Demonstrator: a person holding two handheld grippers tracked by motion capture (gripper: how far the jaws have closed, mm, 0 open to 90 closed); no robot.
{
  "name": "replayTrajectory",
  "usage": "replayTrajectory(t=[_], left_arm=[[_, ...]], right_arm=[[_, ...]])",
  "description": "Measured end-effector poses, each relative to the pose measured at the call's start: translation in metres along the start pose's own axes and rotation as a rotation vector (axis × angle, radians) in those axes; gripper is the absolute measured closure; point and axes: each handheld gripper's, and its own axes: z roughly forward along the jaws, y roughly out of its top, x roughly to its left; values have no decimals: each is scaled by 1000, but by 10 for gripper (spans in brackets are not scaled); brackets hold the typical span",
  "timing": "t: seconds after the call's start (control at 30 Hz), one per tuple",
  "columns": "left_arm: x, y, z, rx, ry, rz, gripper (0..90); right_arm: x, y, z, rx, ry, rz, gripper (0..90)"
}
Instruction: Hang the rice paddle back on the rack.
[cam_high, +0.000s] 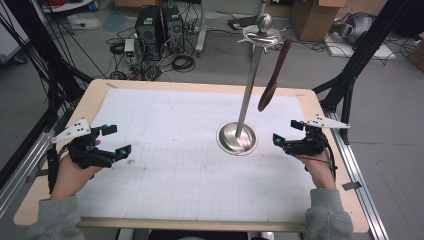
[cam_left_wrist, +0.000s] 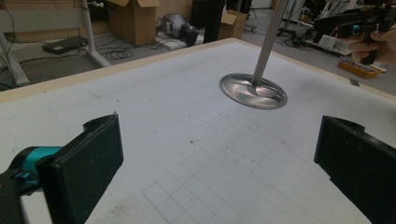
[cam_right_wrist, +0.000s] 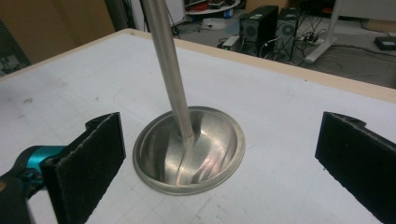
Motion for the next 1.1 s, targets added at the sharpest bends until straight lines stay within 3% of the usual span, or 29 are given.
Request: replayTrajectory(t=[0.53,1.1], left_arm=[[1,-2,3,12,0,-5,17],[3,-6,6,23,5,-14,18]], right_arm=[[-6,-24,-2,-24,25,49,4],[-14,-45,-9,-42,15,62,4]])
